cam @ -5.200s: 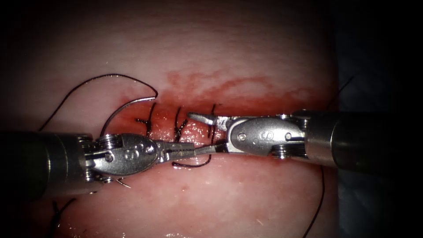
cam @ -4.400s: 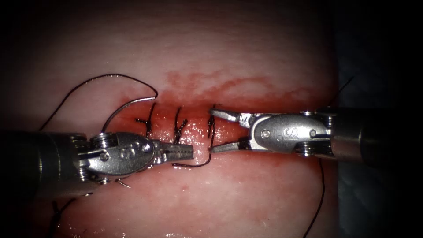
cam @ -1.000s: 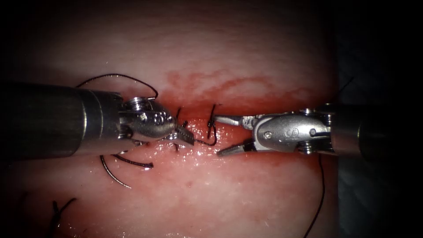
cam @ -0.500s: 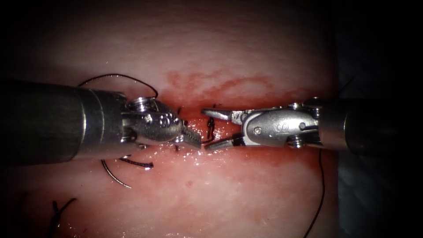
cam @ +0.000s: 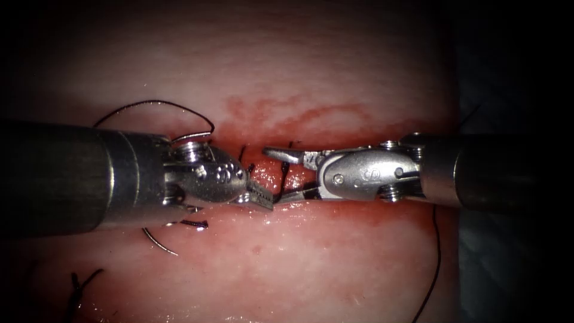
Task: Wound Closure
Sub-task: With the right gripper, cut the suture
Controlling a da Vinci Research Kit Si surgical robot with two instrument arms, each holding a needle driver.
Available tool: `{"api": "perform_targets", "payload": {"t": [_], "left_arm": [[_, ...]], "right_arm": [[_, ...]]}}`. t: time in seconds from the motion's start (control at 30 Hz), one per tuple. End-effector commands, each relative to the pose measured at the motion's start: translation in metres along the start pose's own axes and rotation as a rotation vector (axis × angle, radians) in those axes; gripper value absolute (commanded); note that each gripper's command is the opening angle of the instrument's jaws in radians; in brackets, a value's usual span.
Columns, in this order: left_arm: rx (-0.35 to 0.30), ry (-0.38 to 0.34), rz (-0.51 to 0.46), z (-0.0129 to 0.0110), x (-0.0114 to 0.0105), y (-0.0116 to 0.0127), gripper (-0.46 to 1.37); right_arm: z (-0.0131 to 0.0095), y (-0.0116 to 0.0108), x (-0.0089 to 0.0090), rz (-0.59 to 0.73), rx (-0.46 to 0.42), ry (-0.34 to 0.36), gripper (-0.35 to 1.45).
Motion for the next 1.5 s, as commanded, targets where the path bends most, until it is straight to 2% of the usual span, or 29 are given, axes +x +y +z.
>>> {"api": "perform_targets", "payload": {"t": [0.03, 0.2, 0.73, 1.0, 1.1, 1.2, 1.27, 1.3, 1.33, 1.5], "left_arm": [[-0.002, 0.0, 0.005, -0.0001, 0.0001, 0.0, -0.35], [0.002, 0.001, 0.005, -0.0002, 0.0003, 0.0001, -0.35], [0.009, 0.001, 0.018, 0.0, 0.0007, 0.0017, -0.35], [0.01, 0.001, 0.021, 0.0, 0.001, 0.0019, -0.35], [0.011, 0.001, 0.026, 0.0, 0.001, 0.0021, -0.35], [0.012, 0.001, 0.024, 0.0, 0.0009, 0.0022, -0.35], [0.012, 0.001, 0.023, 0.0, 0.0009, 0.0024, -0.35], [0.013, 0.001, 0.023, 0.0, 0.0009, 0.0024, -0.35], [0.013, 0.001, 0.023, 0.0, 0.0009, 0.0025, -0.35], [0.011, 0.0, 0.028, 0.0, 0.0008, 0.0026, -0.35]], "right_arm": [[0.0002, -0.0002, -0.0001, -0.003, 0.004, 0.001, 1.22], [0.0016, -0.0012, -0.0003, -0.012, 0.006, 0.001, 1.21], [0.0026, -0.0005, 0.0, -0.007, -0.011, 0.013, 1.18], [0.0029, -0.0007, 0.0, -0.009, -0.01, 0.013, 1.13], [0.003, -0.0007, 0.0, -0.009, -0.01, 0.013, 1.05], [0.0031, -0.0007, 0.0, -0.009, -0.008, 0.015, 0.77], [0.0031, -0.0008, 0.0001, -0.008, 0.007, 0.029, -0.03], [0.0032, -0.0008, 0.0001, -0.015, 0.008, 0.03, -0.26], [0.0033, -0.0009, 0.0002, -0.009, 0.008, 0.03, -0.35], [0.0037, -0.0015, 0.0001, 0.003, 0.015, 0.035, -0.35]]}}
